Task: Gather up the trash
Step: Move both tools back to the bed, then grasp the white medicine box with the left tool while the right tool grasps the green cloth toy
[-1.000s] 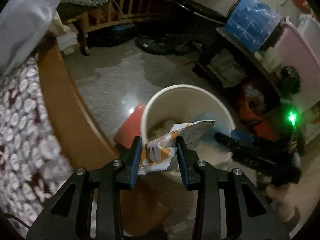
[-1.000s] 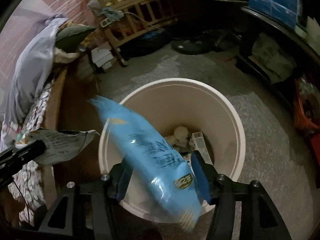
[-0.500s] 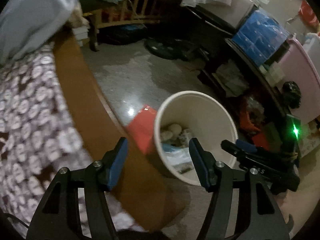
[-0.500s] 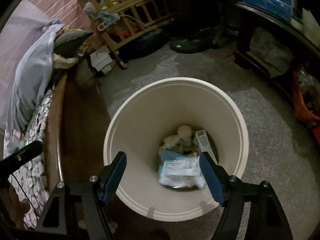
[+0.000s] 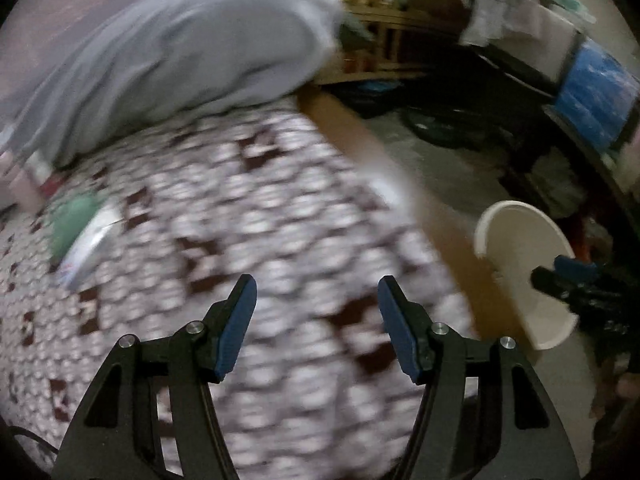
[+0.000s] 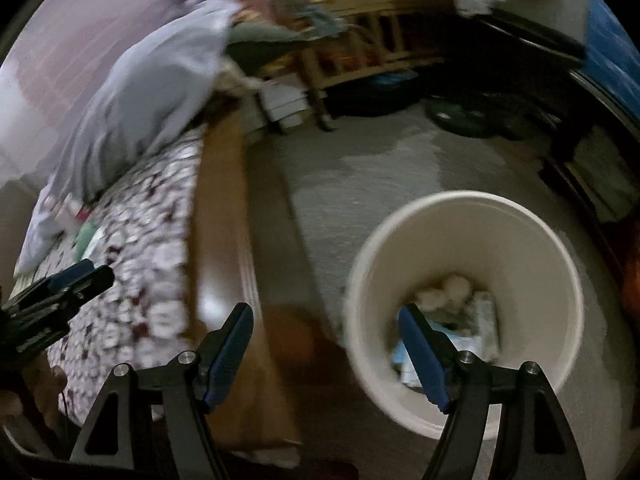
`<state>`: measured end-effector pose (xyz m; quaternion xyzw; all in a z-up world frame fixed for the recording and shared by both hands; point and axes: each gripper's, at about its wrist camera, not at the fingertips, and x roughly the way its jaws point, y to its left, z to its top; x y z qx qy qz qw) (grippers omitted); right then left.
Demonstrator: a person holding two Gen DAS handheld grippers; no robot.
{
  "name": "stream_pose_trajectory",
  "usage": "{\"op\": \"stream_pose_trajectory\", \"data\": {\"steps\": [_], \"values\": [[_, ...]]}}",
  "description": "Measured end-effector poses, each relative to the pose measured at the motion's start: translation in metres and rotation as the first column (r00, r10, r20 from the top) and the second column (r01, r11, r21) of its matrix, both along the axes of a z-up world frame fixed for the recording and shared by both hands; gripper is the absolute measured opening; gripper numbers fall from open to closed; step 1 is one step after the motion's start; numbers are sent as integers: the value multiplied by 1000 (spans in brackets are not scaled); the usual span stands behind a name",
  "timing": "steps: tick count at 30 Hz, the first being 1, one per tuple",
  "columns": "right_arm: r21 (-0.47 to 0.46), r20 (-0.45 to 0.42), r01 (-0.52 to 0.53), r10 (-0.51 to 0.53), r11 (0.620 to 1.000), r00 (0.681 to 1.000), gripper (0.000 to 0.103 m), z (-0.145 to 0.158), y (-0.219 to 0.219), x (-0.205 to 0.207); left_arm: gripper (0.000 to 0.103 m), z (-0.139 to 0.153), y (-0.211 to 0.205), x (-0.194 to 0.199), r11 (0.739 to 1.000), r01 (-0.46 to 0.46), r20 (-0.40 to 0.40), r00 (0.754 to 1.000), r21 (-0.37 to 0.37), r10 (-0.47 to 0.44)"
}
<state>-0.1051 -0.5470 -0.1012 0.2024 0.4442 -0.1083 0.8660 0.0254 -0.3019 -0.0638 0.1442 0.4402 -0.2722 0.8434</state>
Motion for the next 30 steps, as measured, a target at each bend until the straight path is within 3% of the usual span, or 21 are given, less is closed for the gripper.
{"op": "stream_pose_trajectory", "data": {"steps": [9, 15, 19, 23, 30], "values": [[-14, 7, -215, 215, 977, 977, 73, 10, 88, 72, 62, -16, 126, 73, 979, -198, 39, 980, 53, 196], [-26, 7, -305, 306, 952, 952, 73, 14, 136, 105, 63, -31, 192, 136, 966, -255, 34, 967, 37, 254], [-13, 0, -329, 329, 944, 944, 75, 10, 151, 121, 67, -41, 205, 169, 975, -221, 44, 975, 36, 219], [2, -17, -345, 345, 939, 939, 75, 3, 164, 135, 67, -54, 196, 184, 985, -141, 29, 990, 99, 138], [0, -38, -372, 372, 928, 928, 76, -3, 178, 157, 67, -73, 167, 197, 980, -26, 22, 1000, 196, 22]]}}
